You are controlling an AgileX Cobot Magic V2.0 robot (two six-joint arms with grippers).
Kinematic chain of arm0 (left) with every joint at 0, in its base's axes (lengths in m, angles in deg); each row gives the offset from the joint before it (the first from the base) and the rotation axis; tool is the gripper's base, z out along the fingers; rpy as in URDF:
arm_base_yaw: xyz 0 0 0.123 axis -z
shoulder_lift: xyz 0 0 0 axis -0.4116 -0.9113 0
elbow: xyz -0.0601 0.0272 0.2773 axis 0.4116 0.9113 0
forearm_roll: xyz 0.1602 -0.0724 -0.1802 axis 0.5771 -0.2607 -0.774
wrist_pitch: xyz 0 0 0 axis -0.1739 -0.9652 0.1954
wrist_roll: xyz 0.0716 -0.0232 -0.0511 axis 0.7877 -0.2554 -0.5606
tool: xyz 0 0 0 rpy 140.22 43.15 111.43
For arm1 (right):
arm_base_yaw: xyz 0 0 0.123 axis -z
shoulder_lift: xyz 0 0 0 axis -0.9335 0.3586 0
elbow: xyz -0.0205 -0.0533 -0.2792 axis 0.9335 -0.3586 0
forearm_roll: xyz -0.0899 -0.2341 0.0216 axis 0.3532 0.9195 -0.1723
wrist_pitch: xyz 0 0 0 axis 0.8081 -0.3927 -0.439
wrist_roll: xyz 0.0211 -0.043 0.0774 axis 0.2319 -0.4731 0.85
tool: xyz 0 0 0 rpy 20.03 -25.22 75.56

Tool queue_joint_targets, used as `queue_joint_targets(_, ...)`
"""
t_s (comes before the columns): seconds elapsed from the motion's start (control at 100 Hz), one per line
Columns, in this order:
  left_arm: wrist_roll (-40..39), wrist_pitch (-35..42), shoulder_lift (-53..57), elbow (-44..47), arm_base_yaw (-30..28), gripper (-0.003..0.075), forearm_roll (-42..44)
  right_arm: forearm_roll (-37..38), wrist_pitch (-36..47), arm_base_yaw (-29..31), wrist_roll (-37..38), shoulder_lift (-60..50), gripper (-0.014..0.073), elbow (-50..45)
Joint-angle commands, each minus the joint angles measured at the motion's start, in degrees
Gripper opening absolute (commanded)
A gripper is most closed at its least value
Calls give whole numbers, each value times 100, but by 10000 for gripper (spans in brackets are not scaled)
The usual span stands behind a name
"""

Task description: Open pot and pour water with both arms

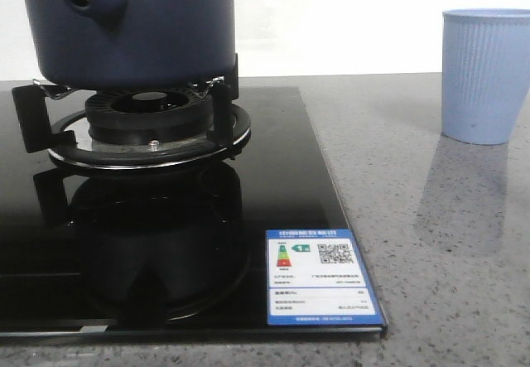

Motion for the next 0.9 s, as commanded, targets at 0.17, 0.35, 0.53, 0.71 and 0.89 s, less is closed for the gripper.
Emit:
queue_joint_targets(0.17,-61,394,144,81,8,-16,-1,-1958,-443,-15,-881,73,-61,39)
queue_joint_targets(0.35,-61,394,144,81,8,-16,-1,-4218,-505,-22,-3546,226,-61,39)
queue_joint_targets(0.53,-61,394,144,81,8,-16,-1,-6946,-1054,-30,-5686,226,-61,51)
queue_joint_targets(0.71,-61,394,144,81,8,-16,-1,-7602,-1906,-424,-7017,216,-61,60)
queue_joint_targets(0.89,-61,394,144,81,8,-16,-1,-7601,-2722,-1057,-7201,216,-61,49)
